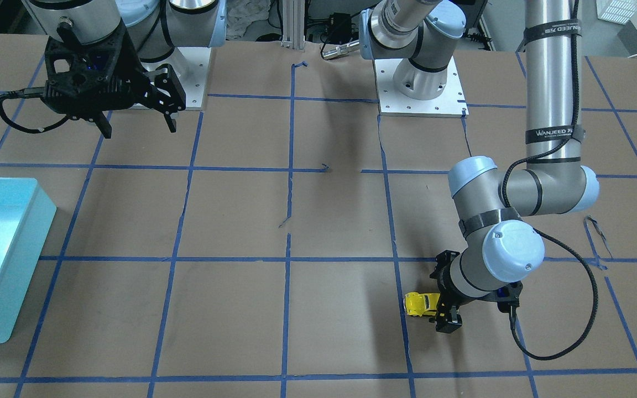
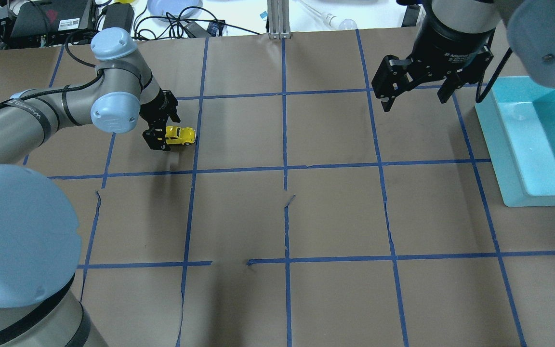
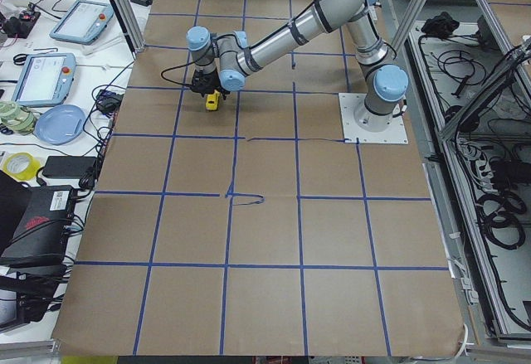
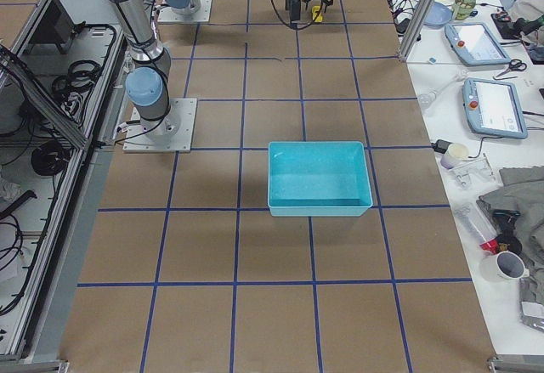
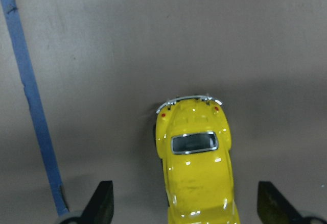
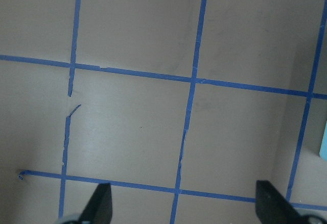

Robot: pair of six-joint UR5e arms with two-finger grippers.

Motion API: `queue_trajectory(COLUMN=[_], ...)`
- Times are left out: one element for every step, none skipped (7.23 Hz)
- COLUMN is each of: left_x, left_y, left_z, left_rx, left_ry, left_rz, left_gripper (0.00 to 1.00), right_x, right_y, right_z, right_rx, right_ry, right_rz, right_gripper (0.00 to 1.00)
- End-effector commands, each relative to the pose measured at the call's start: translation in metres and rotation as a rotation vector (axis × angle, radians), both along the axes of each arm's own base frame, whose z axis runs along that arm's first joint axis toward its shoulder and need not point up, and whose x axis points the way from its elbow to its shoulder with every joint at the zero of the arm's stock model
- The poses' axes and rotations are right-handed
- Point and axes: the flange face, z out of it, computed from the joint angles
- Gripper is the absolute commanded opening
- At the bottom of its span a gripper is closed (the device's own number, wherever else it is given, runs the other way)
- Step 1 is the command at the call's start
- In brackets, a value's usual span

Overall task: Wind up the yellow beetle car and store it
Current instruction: 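Close the left gripper on the yellow car's body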

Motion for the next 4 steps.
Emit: queue_trajectory(left_x=[0.0,0.0,0.0,-0.002], left_y=[-0.002,-0.004,-0.004,-0.003], left_z=[0.002,0.004,0.006,0.015], left_rx=[-0.02,-0.037,-0.04,-0.054], left_ry=[0.0,0.003,0.005,0.006], left_rz=[0.017,0.014,0.016,0.016], left_gripper=[0.27,0.02,0.0,0.0], right_x=[0.0,0.0,0.0,0.0], right_y=[0.0,0.0,0.001,0.001], right_z=[0.001,0.001,0.001,0.001], right_rx=[-0.003,-0.003,-0.002,-0.002], right_ry=[0.0,0.0,0.0,0.0], right_rz=[0.0,0.0,0.0,0.0], right_gripper=[1.0,1.0,1.0,1.0])
